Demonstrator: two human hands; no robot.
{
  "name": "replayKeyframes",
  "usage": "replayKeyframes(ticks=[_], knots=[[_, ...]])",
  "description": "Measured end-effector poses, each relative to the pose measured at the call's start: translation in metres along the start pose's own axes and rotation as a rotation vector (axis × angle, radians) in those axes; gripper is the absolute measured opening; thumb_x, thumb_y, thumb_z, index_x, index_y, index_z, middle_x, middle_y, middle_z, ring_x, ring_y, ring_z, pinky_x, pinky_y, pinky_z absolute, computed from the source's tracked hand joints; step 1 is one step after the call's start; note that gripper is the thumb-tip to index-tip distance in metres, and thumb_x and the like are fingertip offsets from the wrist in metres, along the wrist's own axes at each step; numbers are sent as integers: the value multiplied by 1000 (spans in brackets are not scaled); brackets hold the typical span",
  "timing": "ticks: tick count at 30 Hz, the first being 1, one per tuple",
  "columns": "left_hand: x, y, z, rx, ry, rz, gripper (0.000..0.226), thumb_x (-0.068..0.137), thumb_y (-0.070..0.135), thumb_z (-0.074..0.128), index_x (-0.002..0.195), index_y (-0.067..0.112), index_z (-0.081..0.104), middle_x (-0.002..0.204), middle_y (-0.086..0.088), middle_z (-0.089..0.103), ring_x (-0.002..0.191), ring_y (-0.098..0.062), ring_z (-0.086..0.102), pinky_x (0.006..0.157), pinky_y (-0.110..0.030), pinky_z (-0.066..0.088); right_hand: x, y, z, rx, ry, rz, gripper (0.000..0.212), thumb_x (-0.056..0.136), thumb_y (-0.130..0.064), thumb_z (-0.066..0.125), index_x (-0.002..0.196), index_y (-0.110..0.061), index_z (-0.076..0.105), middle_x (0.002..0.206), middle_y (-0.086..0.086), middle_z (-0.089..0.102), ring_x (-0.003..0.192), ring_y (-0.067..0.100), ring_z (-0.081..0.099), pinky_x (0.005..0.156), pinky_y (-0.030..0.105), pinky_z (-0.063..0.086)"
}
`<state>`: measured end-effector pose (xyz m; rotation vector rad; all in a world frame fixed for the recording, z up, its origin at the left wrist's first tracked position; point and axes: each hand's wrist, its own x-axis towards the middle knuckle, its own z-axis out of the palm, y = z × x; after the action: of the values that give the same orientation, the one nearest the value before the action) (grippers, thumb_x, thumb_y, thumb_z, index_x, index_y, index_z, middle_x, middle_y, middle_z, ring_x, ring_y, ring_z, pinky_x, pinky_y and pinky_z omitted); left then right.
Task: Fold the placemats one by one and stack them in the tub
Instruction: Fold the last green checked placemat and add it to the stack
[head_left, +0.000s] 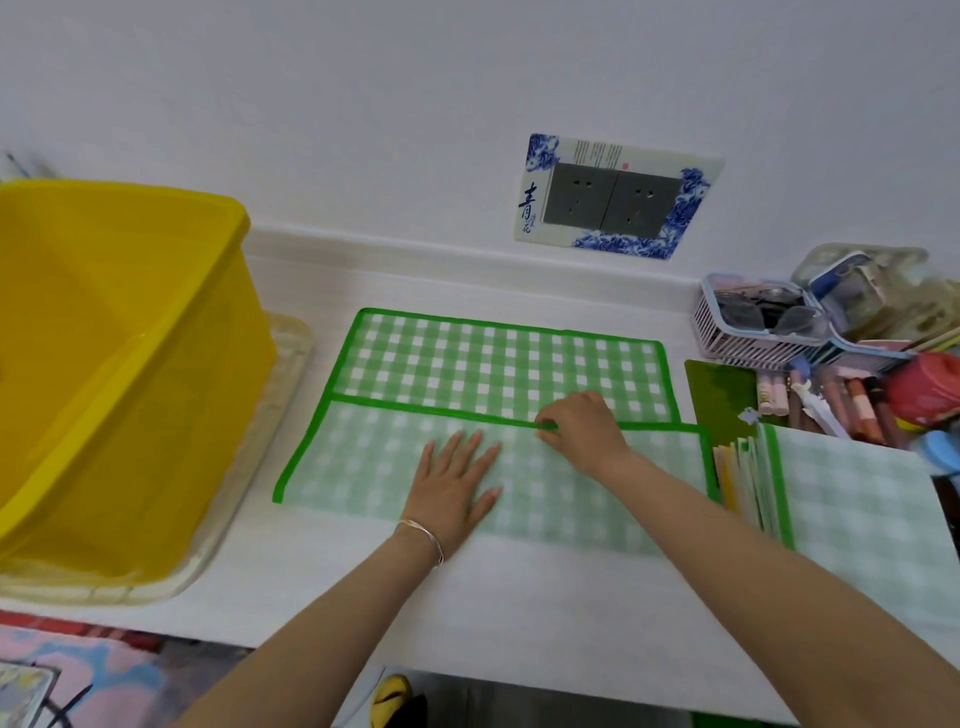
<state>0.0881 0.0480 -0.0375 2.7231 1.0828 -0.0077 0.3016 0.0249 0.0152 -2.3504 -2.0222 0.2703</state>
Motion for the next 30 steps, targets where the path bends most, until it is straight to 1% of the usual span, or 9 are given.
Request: replayKeyframes(ticks=[3, 6, 9, 11, 13, 15, 18, 22, 30], knots=[[5, 3, -3, -18, 27, -57, 67, 96, 53, 2, 132, 26, 51, 136, -2, 53, 126, -26, 49, 111, -43, 19, -4, -2, 17, 85, 196, 22, 27, 92, -27, 56, 115, -17, 63, 119, 1, 62, 115, 21, 52, 105, 35, 27], [9, 4, 3, -29, 0, -50, 75, 82, 56, -10, 147, 32, 18, 156, 2, 15, 145, -23, 10, 114, -42, -6, -16, -18, 41, 190, 305, 68, 29, 89, -19, 58, 116, -10, 64, 126, 10, 60, 119, 27, 53, 105, 40, 31], [14, 4, 7, -19, -26, -69, 80, 74, 54, -16, 148, 33, 5, 158, 5, -1, 145, -20, -5, 112, -41, -15, -30, -45, 67, 264, 350, 139, 36, 90, -25, 43, 115, -11, 64, 128, 11, 59, 122, 27, 53, 106, 38, 31], [16, 3, 8, -24, -37, -87, 82, 72, 53, -20, 148, 34, 1, 157, 6, -6, 144, -19, -9, 112, -42, -14, -37, -60, 80, 270, 338, 159, 49, 91, -33, 28, 121, -13, 60, 137, 8, 52, 130, 24, 44, 110, 37, 24], [17, 3, 11, -29, -33, -98, 80, 72, 52, -21, 148, 34, -2, 157, 7, -10, 144, -18, -13, 112, -42, -15, -41, -69, 87, 270, 287, 180, 59, 91, -38, 16, 134, -16, 50, 148, 3, 39, 140, 20, 29, 115, 38, 16], [16, 3, 13, -26, -22, -101, 77, 74, 51, -21, 147, 35, -4, 157, 7, -11, 143, -17, -14, 112, -42, -16, -41, -72, 89, 256, 254, 197, 63, 91, -40, 9, 143, -20, 38, 154, 0, 27, 144, 16, 16, 117, 37, 8], [14, 3, 15, -43, 4, -94, 73, 78, 51, -17, 147, 35, -1, 157, 8, -8, 144, -16, -12, 112, -41, -17, -41, -69, 89, 217, 217, 197, 65, 90, -43, 3, 147, -24, 27, 157, -3, 17, 145, 14, 6, 118, 35, -1], [14, 2, 16, -49, 24, -108, 71, 81, 52, -13, 148, 34, 2, 157, 9, -5, 144, -16, -12, 112, -42, -18, -46, -56, 87, 191, 187, 188, 63, 90, -50, 6, 148, -32, 22, 158, -6, 11, 145, 12, 1, 117, 34, -6], [13, 2, 16, -35, 36, -119, 69, 81, 54, -13, 147, 36, -2, 157, 10, -5, 144, -16, -14, 114, -42, -15, -80, 28, 76, 142, 158, 291, 66, 88, -56, 4, 149, -35, 16, 158, -6, 8, 145, 12, 0, 117, 34, -2]])
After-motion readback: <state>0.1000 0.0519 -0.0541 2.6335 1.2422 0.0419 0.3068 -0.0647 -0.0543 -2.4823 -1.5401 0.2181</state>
